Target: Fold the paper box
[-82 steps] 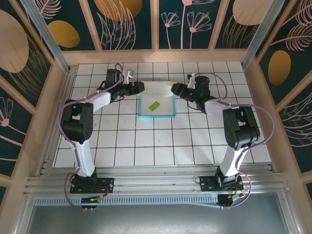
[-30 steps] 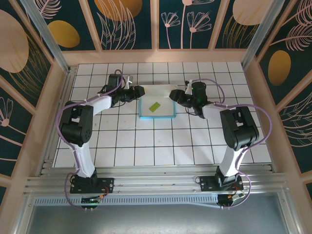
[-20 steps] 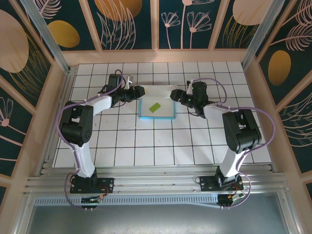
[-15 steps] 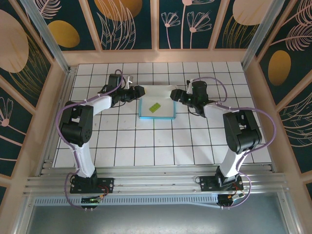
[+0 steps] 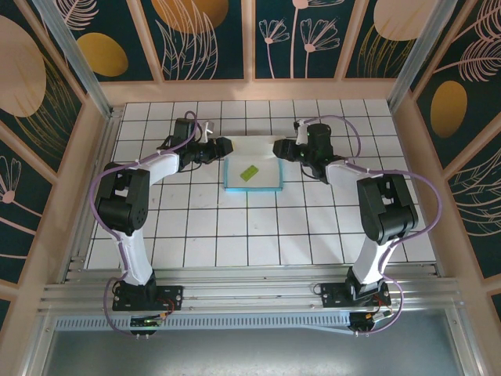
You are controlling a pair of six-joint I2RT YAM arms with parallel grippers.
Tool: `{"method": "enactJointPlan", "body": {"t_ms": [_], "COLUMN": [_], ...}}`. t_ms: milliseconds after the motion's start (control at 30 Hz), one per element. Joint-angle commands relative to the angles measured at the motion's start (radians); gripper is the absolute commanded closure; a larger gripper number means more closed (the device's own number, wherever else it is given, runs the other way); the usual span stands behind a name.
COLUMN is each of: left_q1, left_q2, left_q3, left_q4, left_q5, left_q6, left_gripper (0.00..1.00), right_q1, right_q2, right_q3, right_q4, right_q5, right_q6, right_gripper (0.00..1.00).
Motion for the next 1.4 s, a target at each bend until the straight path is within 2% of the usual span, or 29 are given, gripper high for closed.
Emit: {"method": "enactJointPlan", "body": {"t_ms": [0, 433, 1367], "left_q1": [-0.011, -0.036, -0.053], "left_q2": [-0.015, -0.005, 0.005], "left_q3": [0.021, 0.035, 0.017], "left_q4": [-0.016, -0.019, -0.027], "left_q5": [0.017, 0.02, 0.021], "left_q6": [0.003, 0.002, 0.01], "left_gripper": [0.37, 0.37, 0.37], "right_q1": [0.015, 0.021, 0.031], "right_q2": [0.008, 0.032, 0.021], "right_q3": [0.017, 0.046, -0.037], "right_q4": [-0.015, -0.061, 0.013], "right_q5": [0.03, 0.06, 0.037], "right_q6": [0.031, 0.07, 0.131], "right_gripper": [0.46, 0.57, 0.59]}}
